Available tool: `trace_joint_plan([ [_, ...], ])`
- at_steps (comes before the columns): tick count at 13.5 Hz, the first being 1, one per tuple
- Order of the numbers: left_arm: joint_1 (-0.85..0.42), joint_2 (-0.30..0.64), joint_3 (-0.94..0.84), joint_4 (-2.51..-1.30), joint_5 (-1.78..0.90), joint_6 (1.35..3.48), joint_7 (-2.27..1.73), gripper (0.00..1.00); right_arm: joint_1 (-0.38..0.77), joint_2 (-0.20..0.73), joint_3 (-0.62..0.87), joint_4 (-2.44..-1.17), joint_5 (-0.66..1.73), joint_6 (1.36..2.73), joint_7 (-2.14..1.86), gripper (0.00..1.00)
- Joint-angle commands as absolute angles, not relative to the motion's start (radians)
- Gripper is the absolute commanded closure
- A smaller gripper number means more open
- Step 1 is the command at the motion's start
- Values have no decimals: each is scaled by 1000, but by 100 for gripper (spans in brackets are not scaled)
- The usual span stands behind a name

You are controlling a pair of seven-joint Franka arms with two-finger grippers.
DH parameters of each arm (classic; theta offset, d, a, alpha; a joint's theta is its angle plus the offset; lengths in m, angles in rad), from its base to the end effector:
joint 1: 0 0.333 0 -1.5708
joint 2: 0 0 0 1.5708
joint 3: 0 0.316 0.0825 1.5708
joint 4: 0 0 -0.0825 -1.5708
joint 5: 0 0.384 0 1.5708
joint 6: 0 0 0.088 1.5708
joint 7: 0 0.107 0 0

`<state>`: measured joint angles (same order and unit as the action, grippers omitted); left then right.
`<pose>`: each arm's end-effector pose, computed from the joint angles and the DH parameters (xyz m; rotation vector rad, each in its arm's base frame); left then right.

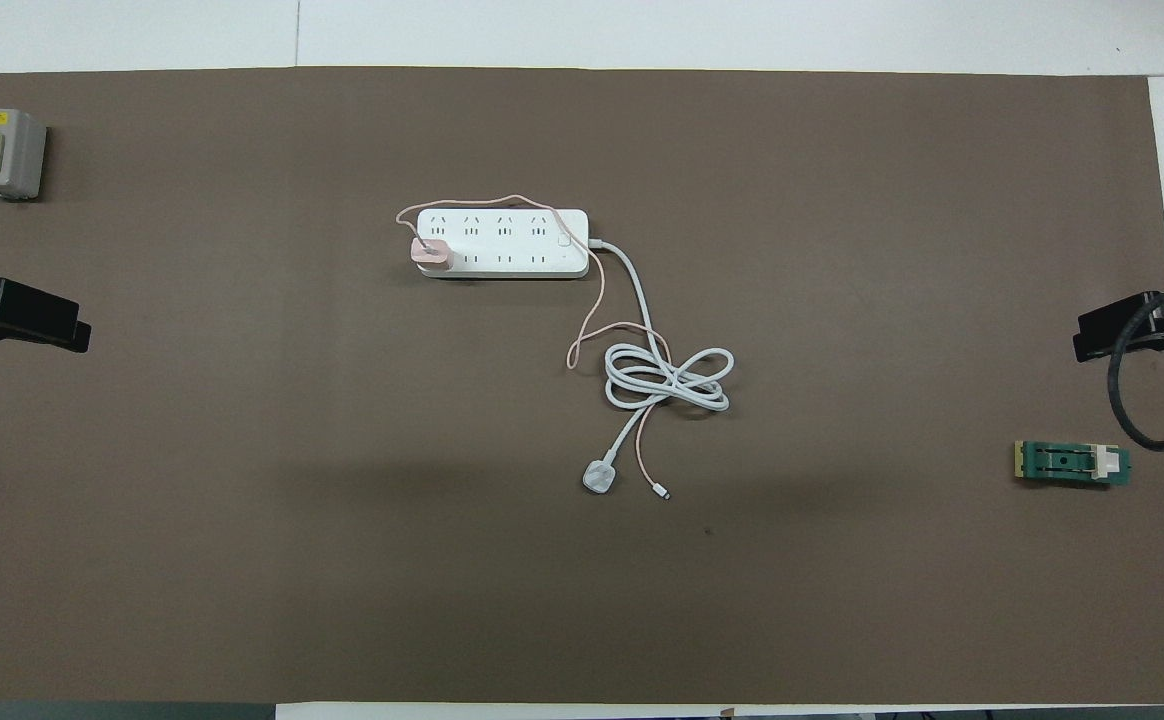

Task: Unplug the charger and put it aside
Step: 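Move the left gripper to the charger while the right gripper reaches the strip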

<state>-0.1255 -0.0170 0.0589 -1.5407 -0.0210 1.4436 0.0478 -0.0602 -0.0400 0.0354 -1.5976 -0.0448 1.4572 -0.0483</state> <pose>0.5346 -0.0378 0.6372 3.1126 -0.1812 -0.1253 0.5292 -0.0179 0.6244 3.0950 0.0318 -0.1581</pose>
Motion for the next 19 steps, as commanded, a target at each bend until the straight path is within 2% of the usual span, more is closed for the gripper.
trace_joint_plan([
  [1,-127,-49,63,-1577,-23,1448,58,0,-81,-55,46,-1611,-41,1466,-64,0],
  [11,-127,-49,63,-1577,-25,1448,57,0,-80,-54,43,-1618,-34,1479,-49,0],
  [14,-127,-49,63,-1577,-25,1448,57,0,-72,-37,41,-1629,52,1479,154,0],
  [19,-138,-55,63,-1572,-25,1444,14,0,-49,67,48,-1628,227,1519,525,0],
])
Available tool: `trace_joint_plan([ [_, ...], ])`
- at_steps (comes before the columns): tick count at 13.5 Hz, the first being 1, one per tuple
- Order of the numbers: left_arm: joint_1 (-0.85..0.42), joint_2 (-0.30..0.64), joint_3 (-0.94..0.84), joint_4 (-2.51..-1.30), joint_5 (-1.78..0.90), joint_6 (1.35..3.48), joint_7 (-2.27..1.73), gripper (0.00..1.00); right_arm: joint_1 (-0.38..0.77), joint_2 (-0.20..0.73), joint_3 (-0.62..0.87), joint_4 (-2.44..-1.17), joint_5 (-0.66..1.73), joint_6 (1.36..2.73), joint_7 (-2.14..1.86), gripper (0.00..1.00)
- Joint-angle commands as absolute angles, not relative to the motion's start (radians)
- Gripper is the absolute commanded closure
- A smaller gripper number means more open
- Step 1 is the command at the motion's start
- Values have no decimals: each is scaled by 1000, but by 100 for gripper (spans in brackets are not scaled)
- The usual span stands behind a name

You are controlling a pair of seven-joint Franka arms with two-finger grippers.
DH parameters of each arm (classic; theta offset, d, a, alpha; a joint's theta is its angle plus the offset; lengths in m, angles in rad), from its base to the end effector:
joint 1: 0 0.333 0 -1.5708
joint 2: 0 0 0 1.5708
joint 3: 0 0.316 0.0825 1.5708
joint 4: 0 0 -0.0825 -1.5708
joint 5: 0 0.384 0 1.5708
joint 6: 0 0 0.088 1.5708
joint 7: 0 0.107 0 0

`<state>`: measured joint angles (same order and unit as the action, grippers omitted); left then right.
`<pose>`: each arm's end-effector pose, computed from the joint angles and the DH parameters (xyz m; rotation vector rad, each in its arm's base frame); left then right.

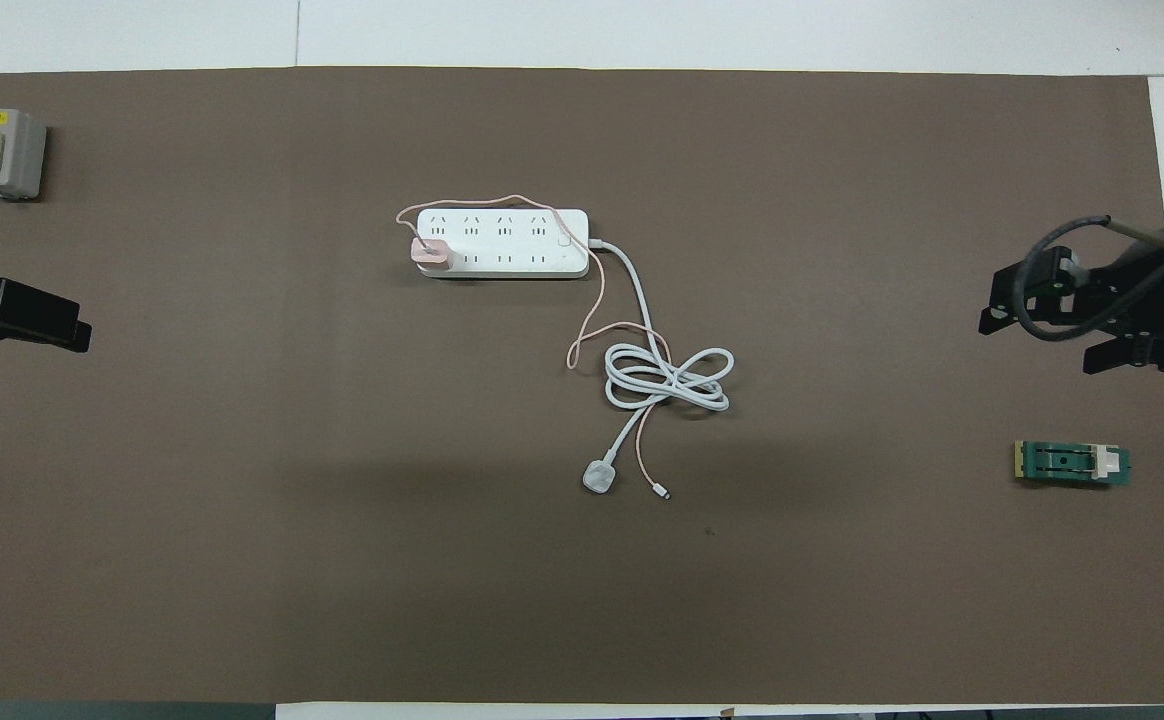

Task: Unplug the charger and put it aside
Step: 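Move the left gripper to the charger while the right gripper reaches the strip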

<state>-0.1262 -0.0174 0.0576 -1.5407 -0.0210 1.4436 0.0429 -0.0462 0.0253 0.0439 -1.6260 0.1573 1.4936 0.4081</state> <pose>0.5344 -0.0389 0.6374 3.1132 -0.1767 -0.1248 0.5501 0.0162 0.5801 -2.9420 0.6126 0.2808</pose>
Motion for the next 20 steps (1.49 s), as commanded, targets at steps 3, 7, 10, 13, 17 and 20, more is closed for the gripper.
trace_joint_plan([
  [3,-140,-63,31,-1580,-25,1459,-177,0,-25,144,51,-1626,352,1571,722,0],
  [7,-152,-58,15,-1582,-26,1520,-504,0,35,228,49,-1624,501,1664,963,0],
  [10,-217,23,17,-1559,-25,1595,-923,0,38,294,51,-1617,628,1709,1103,0],
  [13,-293,142,17,-1507,-11,1611,-1232,0,78,380,49,-1563,695,1713,1213,0],
  [17,-342,368,17,-1309,-23,1618,-1511,0,109,491,51,-1523,761,1784,1308,0],
  [20,-348,412,15,-1330,-60,1765,-1623,0,149,540,51,-1519,851,1873,1373,0],
])
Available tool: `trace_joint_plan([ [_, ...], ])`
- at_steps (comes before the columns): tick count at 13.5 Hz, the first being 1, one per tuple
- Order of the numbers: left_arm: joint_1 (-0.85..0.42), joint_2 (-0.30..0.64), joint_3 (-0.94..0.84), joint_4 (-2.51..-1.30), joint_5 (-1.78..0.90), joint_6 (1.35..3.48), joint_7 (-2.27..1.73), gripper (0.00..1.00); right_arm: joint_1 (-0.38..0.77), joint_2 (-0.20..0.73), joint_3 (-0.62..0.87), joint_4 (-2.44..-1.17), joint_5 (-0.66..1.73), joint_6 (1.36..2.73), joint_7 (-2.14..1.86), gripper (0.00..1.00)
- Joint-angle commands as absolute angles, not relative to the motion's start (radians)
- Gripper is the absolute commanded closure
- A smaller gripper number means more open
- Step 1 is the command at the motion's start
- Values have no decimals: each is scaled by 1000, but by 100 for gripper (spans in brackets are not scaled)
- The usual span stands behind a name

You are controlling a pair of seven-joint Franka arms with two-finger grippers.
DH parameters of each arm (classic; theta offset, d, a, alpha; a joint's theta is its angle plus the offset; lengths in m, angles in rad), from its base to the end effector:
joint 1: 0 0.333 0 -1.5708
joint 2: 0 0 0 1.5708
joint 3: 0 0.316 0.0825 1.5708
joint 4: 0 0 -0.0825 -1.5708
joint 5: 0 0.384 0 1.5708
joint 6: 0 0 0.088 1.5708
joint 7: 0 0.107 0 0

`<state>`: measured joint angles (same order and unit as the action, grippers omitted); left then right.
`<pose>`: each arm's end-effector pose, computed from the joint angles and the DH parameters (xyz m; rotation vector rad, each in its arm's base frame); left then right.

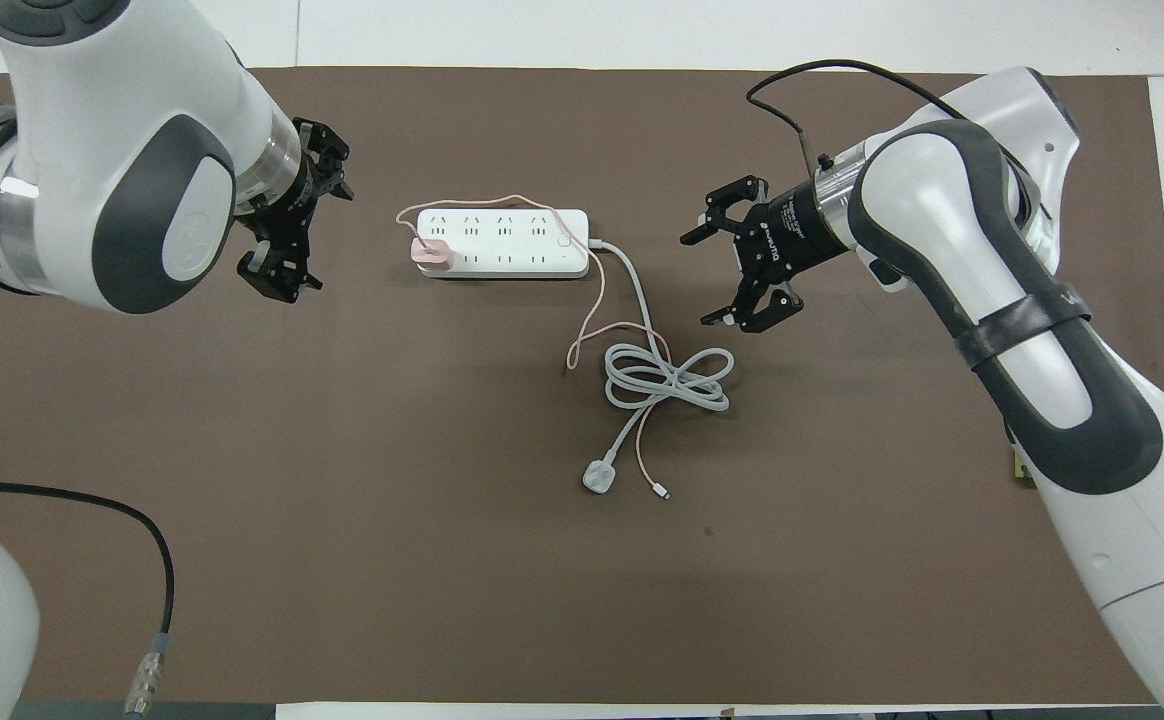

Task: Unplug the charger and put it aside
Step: 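Move the left gripper to the charger while the right gripper reaches the strip, then grip the charger with the left gripper while the right gripper holds the strip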

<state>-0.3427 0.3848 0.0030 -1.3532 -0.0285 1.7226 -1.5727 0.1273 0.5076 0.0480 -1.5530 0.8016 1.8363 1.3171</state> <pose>0.6343 -0.2273 0.5041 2.5566 1.8200 -0.0486 0.6576 0.1702 0.3605 -1.9171 1.7130 0.9192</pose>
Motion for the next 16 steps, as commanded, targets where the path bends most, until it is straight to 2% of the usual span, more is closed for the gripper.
trace_joint_plan([
  [1,-351,437,17,-1344,-66,1782,-1631,0,164,551,51,-1511,859,1905,1399,0],
  [3,-353,501,17,-1339,-66,1793,-1663,0,167,589,51,-1488,903,1922,1407,0],
  [4,-350,505,17,-1342,-66,1830,-1673,0,170,604,51,-1488,899,1921,1407,0],
  [9,-354,532,17,-1374,-66,1916,-1730,0,184,758,48,-1330,864,1925,1399,0],
  [16,-419,574,21,-1411,-51,2008,-1893,0,232,819,48,-1307,811,2023,1397,0],
])
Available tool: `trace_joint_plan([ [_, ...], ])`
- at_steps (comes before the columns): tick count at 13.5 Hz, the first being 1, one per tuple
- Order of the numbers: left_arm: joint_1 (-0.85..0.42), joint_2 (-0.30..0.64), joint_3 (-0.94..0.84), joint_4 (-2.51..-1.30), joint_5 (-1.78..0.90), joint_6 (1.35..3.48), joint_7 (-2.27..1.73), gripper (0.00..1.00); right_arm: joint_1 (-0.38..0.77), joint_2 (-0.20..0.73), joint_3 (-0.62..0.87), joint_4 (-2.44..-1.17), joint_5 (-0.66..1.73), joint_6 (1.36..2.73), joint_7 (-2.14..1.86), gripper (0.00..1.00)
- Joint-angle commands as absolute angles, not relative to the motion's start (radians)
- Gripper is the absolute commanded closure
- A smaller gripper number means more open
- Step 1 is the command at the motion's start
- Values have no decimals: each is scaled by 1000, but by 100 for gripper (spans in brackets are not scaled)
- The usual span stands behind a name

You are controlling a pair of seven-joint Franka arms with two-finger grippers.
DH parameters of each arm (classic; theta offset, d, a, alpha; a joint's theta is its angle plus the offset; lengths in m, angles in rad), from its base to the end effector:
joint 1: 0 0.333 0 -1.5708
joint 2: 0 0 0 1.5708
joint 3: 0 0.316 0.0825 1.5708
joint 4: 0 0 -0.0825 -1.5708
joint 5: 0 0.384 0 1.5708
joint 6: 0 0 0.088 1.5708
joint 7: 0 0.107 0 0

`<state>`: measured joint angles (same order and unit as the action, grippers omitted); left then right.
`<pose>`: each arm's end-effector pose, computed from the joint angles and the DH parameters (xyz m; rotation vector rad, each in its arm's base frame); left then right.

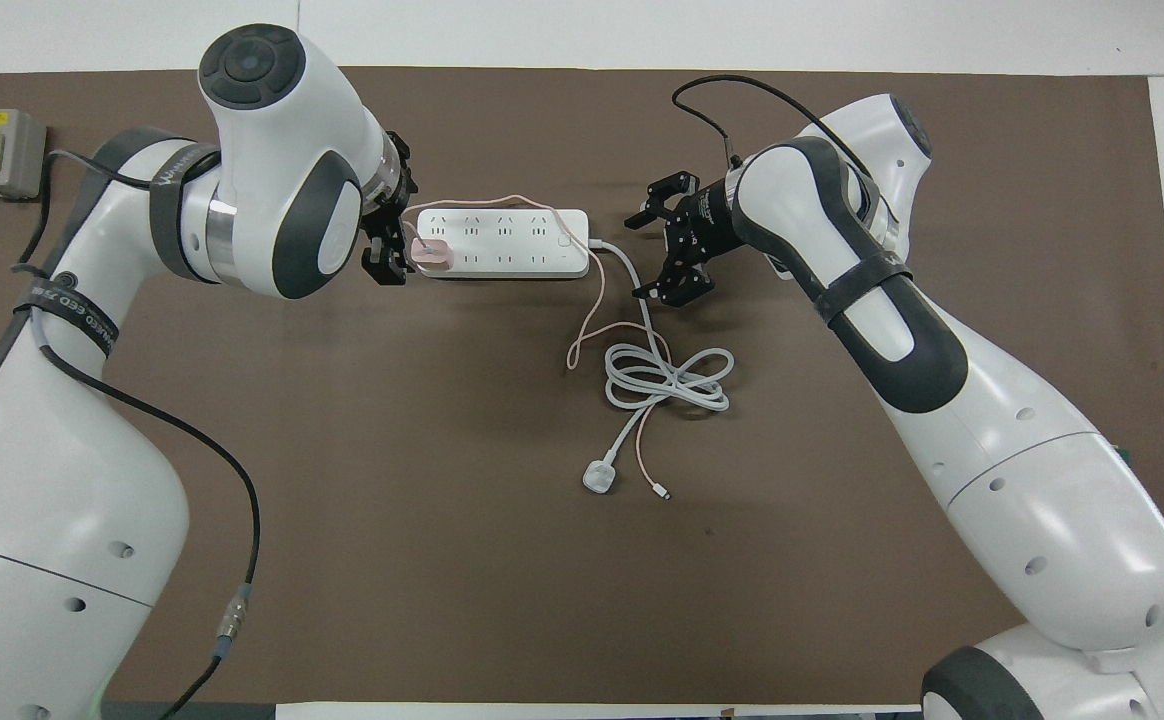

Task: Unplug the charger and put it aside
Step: 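Grip the charger with the left gripper while the right gripper holds the strip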

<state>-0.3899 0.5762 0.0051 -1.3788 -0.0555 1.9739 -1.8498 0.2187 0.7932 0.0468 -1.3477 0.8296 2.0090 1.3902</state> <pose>0.6642 -0.2736 0.3804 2.2857 2.0985 -0.0548 0.6998 0.2278 0.2587 -1.8398 1.8183 0.8714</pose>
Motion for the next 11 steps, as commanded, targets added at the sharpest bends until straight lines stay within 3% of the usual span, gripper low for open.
trace_joint_plan([
  [1,-428,574,23,-1416,-48,2016,-1908,0,232,822,49,-1299,811,2023,1399,0],
  [6,-443,558,23,-1502,-15,2078,-1942,0,265,882,51,-1192,821,2072,1485,0],
  [8,-443,557,23,-1511,-9,2086,-1942,5,293,891,51,-1187,821,2117,1506,0],
  [9,-443,557,23,-1519,-8,2092,-1942,10,305,893,51,-1187,821,2123,1509,0],
  [11,-443,548,23,-1540,1,2111,-1941,38,321,893,51,-1186,821,2131,1526,0],
])
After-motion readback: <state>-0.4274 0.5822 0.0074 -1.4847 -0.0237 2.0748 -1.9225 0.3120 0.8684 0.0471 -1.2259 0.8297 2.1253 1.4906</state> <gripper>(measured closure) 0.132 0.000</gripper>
